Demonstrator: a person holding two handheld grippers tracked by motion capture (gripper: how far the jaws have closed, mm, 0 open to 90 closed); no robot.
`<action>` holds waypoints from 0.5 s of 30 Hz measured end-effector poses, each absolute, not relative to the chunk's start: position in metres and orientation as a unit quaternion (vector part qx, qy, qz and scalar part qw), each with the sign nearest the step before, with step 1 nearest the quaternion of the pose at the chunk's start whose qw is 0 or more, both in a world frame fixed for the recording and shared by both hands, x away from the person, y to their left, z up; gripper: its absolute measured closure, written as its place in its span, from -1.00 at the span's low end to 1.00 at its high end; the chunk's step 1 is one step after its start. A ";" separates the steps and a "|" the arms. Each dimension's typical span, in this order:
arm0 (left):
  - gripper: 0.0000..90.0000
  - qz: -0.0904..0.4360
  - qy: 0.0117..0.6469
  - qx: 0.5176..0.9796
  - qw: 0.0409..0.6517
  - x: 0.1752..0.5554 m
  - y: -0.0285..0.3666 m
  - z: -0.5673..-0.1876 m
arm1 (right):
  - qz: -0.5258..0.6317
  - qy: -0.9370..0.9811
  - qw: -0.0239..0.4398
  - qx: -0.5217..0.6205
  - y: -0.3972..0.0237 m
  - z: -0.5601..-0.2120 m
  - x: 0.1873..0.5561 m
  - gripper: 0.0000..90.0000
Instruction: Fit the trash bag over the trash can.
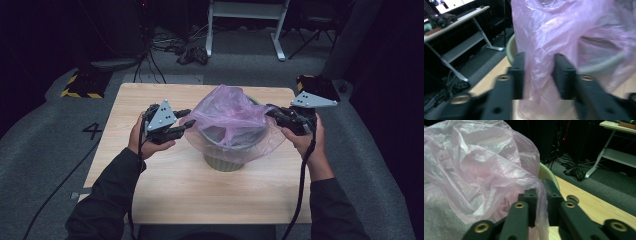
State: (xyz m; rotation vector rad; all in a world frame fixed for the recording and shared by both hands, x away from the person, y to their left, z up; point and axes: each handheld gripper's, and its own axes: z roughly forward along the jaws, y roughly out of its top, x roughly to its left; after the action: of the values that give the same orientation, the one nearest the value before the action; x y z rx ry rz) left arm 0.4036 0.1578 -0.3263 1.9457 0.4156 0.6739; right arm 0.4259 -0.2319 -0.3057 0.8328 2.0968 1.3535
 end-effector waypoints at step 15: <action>0.99 0.231 0.284 0.789 0.494 0.477 0.165 -0.343 | 0.452 0.770 0.251 0.374 -0.242 -0.317 0.463 0.93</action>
State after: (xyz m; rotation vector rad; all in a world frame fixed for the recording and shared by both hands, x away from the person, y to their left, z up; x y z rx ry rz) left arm 0.4767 0.1653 -0.3433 1.9126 0.6885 0.5609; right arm 0.4625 -0.2419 -0.3175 1.0166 2.0954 1.2289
